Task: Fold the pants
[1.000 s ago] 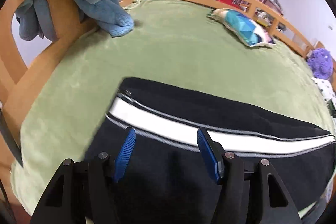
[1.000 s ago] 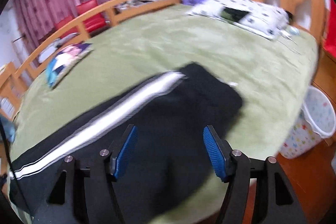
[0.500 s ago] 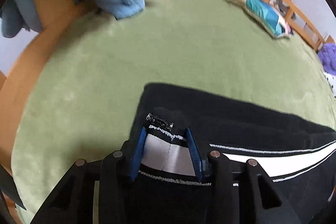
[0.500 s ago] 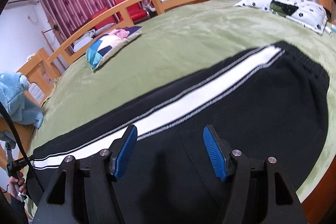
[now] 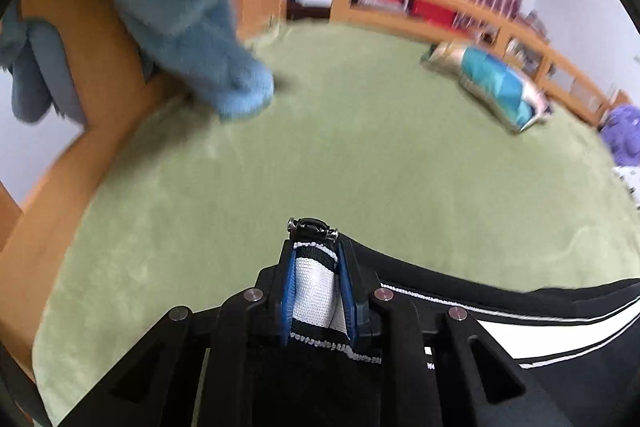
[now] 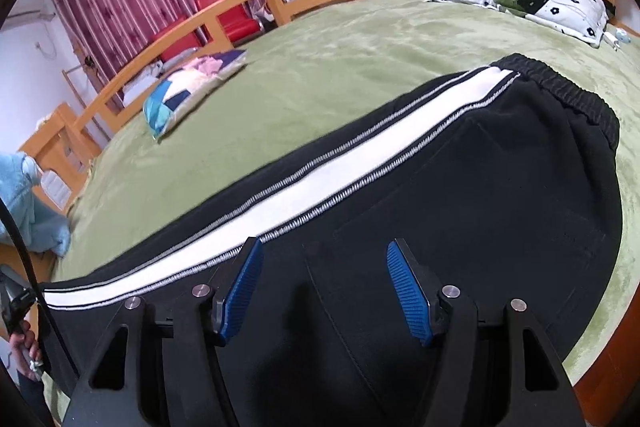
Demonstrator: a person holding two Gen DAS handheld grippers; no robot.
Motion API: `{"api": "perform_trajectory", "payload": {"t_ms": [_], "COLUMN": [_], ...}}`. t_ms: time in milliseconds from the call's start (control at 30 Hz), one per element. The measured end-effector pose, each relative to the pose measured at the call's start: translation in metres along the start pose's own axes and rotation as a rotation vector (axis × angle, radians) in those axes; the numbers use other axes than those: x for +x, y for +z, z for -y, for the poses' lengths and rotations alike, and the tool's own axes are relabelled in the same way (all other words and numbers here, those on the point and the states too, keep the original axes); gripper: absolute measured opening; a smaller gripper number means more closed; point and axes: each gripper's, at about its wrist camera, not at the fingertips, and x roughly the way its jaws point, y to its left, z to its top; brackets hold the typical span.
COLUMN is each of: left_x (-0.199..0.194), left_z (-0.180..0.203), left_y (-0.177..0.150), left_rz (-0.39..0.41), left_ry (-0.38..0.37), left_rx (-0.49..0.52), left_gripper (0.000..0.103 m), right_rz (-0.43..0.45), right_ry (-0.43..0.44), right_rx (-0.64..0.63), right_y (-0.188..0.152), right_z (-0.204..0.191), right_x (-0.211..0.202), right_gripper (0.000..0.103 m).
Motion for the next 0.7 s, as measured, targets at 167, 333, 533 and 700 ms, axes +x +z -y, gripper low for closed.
{"api": "perform_trajectory", "payload": {"t_ms": [167, 333, 533, 700], "left_x": [0.004, -0.033, -0.061, -0.074], "left_z": [0.001, 0.004, 0.032, 0.073], "left_y": [-0.014, -0.025, -0.039, -0.051], "left_rz": [-0.109, -0.079, -0.106, -0.120], "left_ry": [0.082, 0.091, 0.019, -0.034], "left_rx": [0.021, 0.015, -0.032, -0.036], "left_gripper": [0.034, 0.063, 0.069, 0.069], "right_rz": [-0.027, -0.024, -0.013, -0.059], "right_ry": [0.029, 0.024, 0.060, 0.108], "right_rx": [-0.029, -0.103, -0.379, -0.606], "right_y": [-0.004, -0.008, 0.000, 0.008], "right_z": [-0.005, -0.021, -0.085, -0.150], "right_x": [0.004, 0.000, 0.006, 0.052], "right_gripper": [0.065, 0.065, 0.070, 0.073]}}
